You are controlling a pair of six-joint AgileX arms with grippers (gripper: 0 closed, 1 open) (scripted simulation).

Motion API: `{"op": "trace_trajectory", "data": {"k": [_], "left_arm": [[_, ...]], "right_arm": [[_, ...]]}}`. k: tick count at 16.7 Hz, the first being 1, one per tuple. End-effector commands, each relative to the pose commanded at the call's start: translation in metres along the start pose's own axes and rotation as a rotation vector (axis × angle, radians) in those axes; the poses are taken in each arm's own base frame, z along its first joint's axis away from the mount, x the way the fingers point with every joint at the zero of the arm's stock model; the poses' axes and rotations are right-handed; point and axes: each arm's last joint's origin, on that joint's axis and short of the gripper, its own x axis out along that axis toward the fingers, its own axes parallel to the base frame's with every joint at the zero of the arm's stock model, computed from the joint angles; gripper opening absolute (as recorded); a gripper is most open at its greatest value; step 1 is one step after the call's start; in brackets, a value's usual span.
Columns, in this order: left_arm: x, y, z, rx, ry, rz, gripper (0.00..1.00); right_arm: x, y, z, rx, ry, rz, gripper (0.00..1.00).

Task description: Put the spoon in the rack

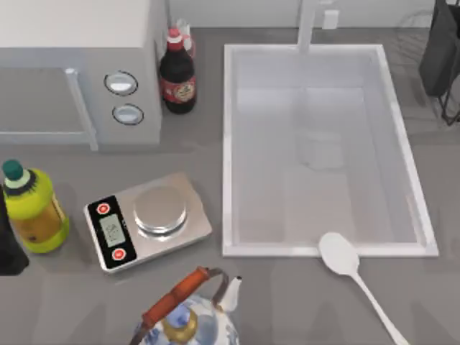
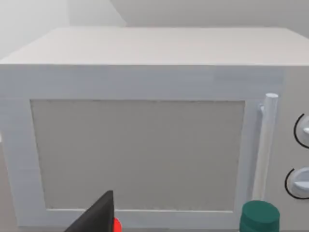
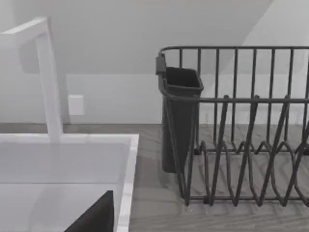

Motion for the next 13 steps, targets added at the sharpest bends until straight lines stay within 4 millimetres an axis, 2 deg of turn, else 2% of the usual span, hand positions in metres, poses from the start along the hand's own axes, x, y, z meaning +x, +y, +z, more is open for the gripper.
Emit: {"op": "trace_trajectory", "data": {"k": [3,6,9,13], "left_arm": [[0.000,0.000,0.000,0.000,0.000,0.000,1.00],[0.000,0.000,0.000,0.000,0.000,0.000,1.00],[0.000,0.000,0.000,0.000,0.000,0.000,1.00],[0.000,0.000,0.000,0.000,0.000,0.000,1.00]], "right_arm": [[0.000,0.001,0.002,0.001,0.012,0.006,1.00],[0.002,0.006,0.014,0.009,0.108,0.054,1.00],[0.010,0.018,0.031,0.009,0.307,0.137,1.00],[0.034,0.044,0.044,-0.037,0.701,0.256,1.00]]}}
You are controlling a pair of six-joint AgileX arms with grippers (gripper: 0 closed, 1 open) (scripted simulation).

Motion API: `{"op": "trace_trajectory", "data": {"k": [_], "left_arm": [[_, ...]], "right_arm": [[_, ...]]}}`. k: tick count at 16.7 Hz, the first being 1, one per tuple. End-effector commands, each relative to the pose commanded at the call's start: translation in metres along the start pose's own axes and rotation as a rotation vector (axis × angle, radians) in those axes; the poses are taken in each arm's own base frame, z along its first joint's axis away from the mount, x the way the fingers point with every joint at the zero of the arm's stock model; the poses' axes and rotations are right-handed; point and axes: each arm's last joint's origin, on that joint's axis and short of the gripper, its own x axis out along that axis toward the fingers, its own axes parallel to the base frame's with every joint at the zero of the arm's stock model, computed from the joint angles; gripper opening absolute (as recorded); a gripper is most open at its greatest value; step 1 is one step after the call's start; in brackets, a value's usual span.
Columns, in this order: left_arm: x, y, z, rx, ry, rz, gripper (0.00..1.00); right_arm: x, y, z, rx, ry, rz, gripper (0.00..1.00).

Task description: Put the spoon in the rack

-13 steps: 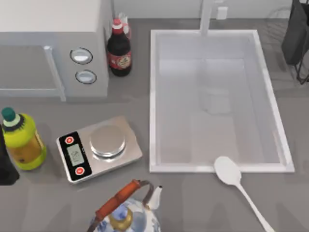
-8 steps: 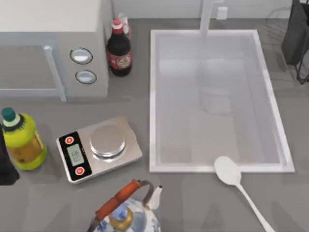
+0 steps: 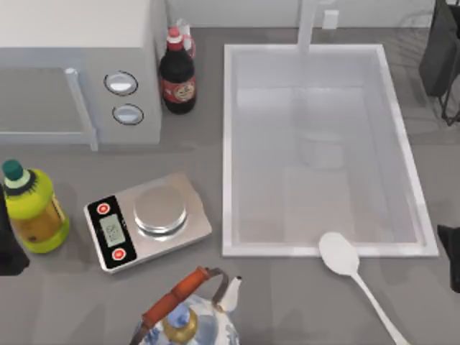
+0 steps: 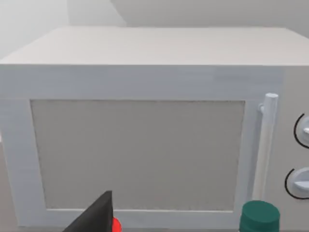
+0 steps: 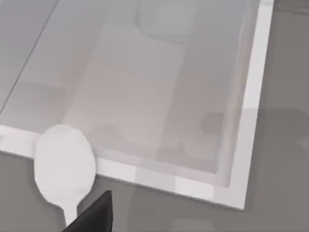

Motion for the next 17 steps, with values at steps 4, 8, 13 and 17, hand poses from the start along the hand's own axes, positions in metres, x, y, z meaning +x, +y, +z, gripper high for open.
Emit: {"op": "trace_trajectory", "data": {"k": [4,8,13,17], "left_arm": [[0.000,0.000,0.000,0.000,0.000,0.000,1.00],[0.000,0.000,0.000,0.000,0.000,0.000,1.00],[0.000,0.000,0.000,0.000,0.000,0.000,1.00],[0.000,0.000,0.000,0.000,0.000,0.000,1.00]], "right_arm": [[0.029,0.031,0.023,-0.079,0.402,0.058,1.00],[0.053,0.064,0.036,-0.176,0.674,0.062,1.00],[0.070,0.089,0.040,-0.252,0.829,0.042,1.00],[0.070,0.089,0.041,-0.254,0.833,0.041,1.00]]}}
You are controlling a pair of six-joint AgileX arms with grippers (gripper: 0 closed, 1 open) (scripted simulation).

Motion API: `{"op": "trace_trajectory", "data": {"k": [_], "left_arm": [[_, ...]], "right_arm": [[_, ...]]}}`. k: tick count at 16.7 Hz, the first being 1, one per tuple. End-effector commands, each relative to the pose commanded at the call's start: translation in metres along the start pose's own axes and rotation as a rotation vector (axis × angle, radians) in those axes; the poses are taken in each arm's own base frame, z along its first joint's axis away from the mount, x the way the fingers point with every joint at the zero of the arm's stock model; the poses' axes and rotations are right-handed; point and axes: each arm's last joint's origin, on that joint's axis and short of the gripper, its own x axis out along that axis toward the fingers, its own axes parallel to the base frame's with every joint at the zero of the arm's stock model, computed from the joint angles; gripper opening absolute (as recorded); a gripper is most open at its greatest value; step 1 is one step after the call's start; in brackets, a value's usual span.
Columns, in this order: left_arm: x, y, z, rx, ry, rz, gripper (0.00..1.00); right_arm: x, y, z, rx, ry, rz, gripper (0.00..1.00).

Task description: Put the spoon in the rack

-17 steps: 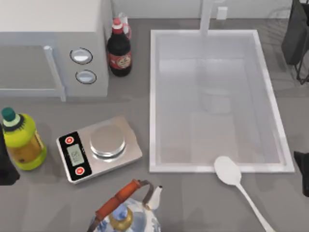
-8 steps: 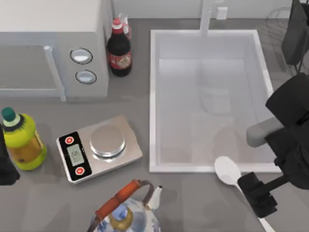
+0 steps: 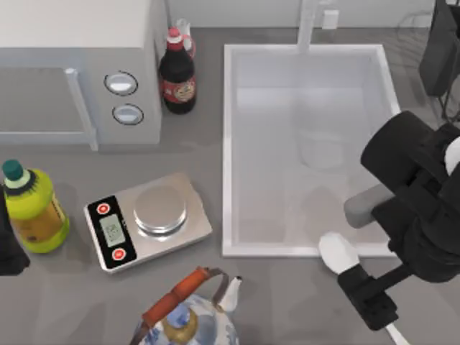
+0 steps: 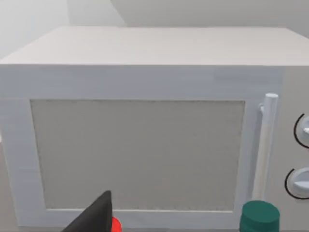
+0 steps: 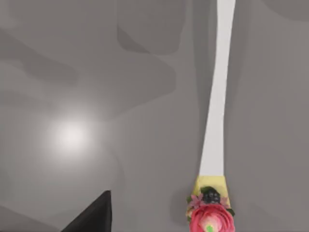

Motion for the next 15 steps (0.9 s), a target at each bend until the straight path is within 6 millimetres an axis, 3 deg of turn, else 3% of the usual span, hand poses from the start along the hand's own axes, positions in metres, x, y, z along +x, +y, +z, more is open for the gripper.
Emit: {"op": "trace_trajectory", "data": {"k": [4,11,15], "left_arm": [[0.000,0.000,0.000,0.000,0.000,0.000,1.00],[0.000,0.000,0.000,0.000,0.000,0.000,1.00],[0.000,0.000,0.000,0.000,0.000,0.000,1.00]], "right_arm": [[0.010,-0.001,0.001,0.001,0.003,0.000,1.00],[0.083,0.000,0.004,0.000,-0.007,0.001,1.00],[0.100,0.000,0.000,0.000,0.000,0.000,1.00]]}}
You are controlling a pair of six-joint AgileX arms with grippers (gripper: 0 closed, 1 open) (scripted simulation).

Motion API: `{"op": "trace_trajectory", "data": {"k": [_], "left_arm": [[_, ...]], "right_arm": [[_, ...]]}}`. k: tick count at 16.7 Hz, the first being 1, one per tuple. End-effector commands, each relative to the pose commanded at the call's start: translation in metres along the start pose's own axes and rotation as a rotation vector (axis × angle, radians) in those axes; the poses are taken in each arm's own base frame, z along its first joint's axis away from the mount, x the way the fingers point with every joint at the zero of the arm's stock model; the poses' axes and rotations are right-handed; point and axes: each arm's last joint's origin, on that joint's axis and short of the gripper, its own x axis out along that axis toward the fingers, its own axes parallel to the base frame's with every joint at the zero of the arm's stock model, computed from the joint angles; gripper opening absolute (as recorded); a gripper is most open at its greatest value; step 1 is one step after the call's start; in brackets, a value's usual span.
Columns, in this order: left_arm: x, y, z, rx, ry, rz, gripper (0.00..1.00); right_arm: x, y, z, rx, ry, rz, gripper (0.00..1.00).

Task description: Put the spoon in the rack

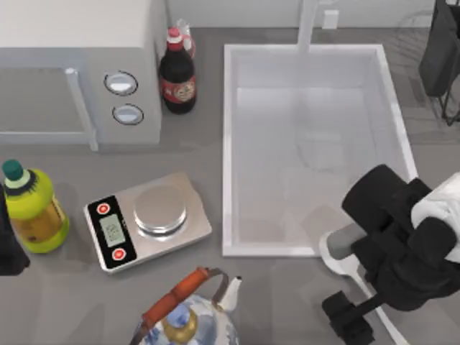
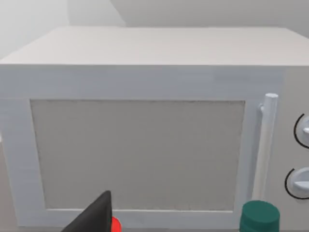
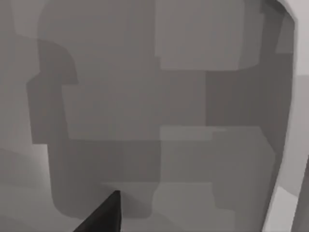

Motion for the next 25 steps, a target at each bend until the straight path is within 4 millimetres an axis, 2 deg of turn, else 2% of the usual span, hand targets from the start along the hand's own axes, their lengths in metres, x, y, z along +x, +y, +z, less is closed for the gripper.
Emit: {"op": "trace_trajectory", "data": {"k": [3,16,24,25], "left_arm": [[0.000,0.000,0.000,0.000,0.000,0.000,1.00],[0.000,0.000,0.000,0.000,0.000,0.000,1.00],[0.000,0.000,0.000,0.000,0.000,0.000,1.00],[0.000,0.000,0.000,0.000,0.000,0.000,1.00]], "right_arm": [[0.000,0.000,0.000,0.000,0.000,0.000,1.00],[0.000,0.000,0.000,0.000,0.000,0.000,0.02],[0.000,0.000,0.000,0.000,0.000,0.000,0.00],[-0.020,0.001,0.002,-0.002,-0.031,0.020,0.00]]}}
